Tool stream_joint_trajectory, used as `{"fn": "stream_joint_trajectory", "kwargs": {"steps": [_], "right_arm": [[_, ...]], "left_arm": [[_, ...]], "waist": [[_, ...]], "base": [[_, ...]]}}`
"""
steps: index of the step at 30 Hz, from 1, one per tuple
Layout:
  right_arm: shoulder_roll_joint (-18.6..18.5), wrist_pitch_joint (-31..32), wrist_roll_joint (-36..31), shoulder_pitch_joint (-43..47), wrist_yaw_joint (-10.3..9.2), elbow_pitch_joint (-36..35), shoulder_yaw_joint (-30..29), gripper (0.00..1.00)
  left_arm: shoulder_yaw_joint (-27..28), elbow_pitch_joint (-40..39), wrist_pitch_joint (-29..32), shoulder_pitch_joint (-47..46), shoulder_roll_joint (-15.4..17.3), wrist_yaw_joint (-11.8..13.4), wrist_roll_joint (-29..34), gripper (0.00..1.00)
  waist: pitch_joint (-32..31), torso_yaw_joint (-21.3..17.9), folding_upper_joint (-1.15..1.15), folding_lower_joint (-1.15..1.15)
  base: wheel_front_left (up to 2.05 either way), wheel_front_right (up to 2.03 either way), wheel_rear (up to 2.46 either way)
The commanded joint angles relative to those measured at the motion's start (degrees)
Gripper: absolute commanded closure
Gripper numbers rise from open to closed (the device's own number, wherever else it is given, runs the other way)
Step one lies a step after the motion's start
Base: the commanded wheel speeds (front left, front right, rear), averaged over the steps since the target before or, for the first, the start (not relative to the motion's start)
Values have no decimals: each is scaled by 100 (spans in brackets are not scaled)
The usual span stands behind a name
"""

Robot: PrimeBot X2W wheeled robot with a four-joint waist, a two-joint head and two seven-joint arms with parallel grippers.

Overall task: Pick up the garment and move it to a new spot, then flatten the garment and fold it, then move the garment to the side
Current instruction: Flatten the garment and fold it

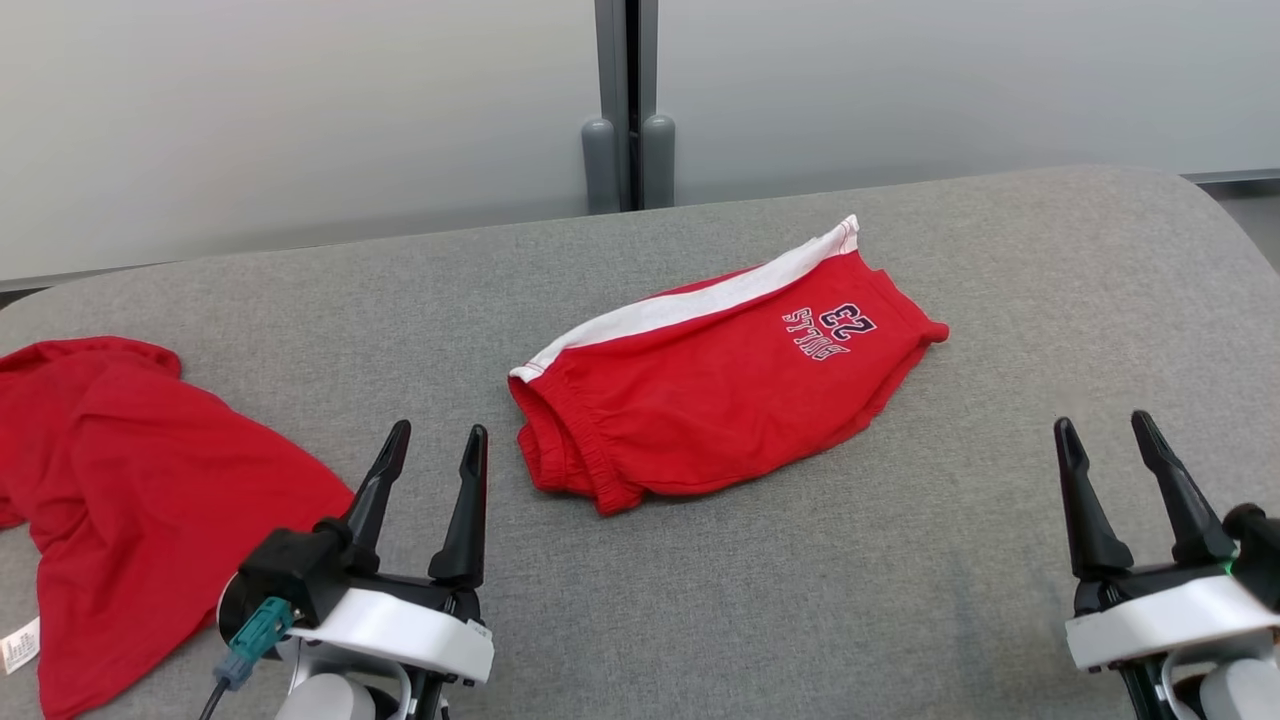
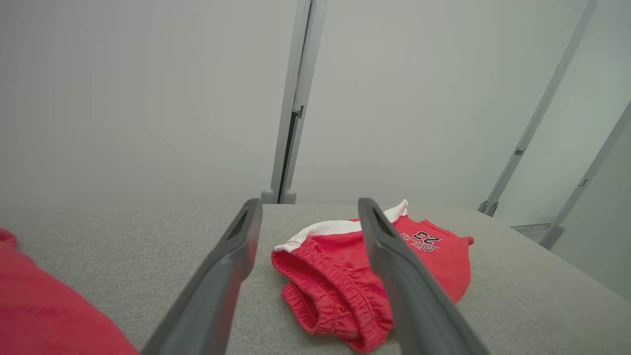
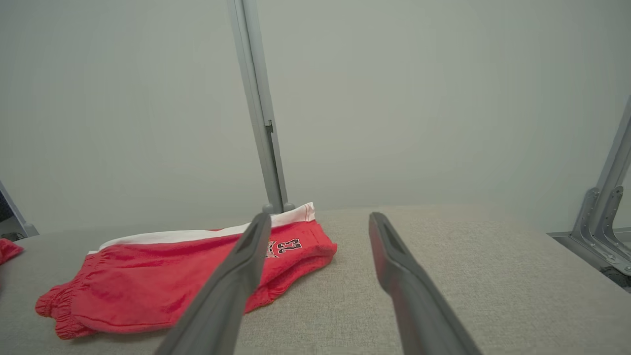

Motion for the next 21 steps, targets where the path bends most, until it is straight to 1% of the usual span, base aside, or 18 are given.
{"fn": "stream_joint_trajectory", "kwargs": {"steps": [1,3,7,11,13,17,19,21], "right_arm": [[44,-5,-69,81,-7,-39,-82,0],[104,-5,-146,175,-7,-75,-168,0],[198,-6,-293,224,-8,70,-312,0],[325,-5,-115,58,-8,383,-493,0],[354,38,23,-45,-7,614,-559,0],[484,358,587,-311,-7,945,-656,0],[591,603,1076,-442,-7,1046,-726,0],[592,806,1481,-598,-7,1145,-844,0]], "left_arm": [[57,-63,-2,48,14,-38,78,0],[120,-129,-2,101,-2,-59,126,0],[4,-225,-2,-17,-13,-74,7,0],[-193,-220,-1,-135,-14,-80,2,0],[-261,-197,-2,-137,-8,-32,-67,0],[-431,-270,-2,-199,-14,31,-275,0],[-521,-304,-2,-222,-10,56,-334,0],[-593,-302,-2,-241,-10,111,-372,0]], "waist": [[6,12,0,0],[31,53,0,0],[126,178,0,0],[229,373,0,0],[265,495,0,0],[371,772,0,0],[415,905,0,0],[478,1032,0,0]], "base": [[0,0,0],[0,0,0],[0,0,0],[0,0,0],[0,0,0],[0,0,0],[0,0,0],[0,0,0]]}}
